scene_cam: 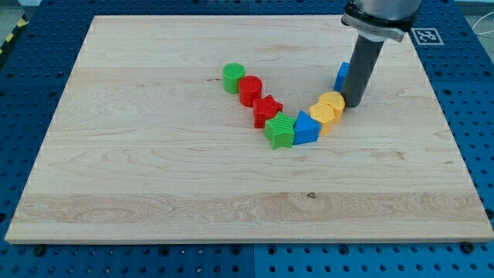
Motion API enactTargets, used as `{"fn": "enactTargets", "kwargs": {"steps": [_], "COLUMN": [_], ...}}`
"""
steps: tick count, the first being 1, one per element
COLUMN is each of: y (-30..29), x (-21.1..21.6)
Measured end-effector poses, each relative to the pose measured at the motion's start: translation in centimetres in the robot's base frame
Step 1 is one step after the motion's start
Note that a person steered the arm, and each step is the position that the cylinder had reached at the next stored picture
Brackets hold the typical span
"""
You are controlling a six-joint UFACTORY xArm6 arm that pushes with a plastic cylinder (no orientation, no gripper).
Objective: Push blue cube slightly right
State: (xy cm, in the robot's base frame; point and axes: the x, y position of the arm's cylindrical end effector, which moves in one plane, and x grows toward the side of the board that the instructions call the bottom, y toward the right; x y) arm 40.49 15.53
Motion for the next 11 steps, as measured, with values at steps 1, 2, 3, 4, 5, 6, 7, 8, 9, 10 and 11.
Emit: {"fn": "enactTargets", "kwargs": {"steps": [1,2,3,4,5,6,7,8,9,10,11], "y": [1.7,7.0,12.3,13.1,12.6,11.7,11.6,11.4,10.5,9.5,7.3], "x": [-3.1,-3.4,-3.5,-5.3,-7.7,-8.0,-5.7,-3.8,-5.1,-7.6,-8.3]}}
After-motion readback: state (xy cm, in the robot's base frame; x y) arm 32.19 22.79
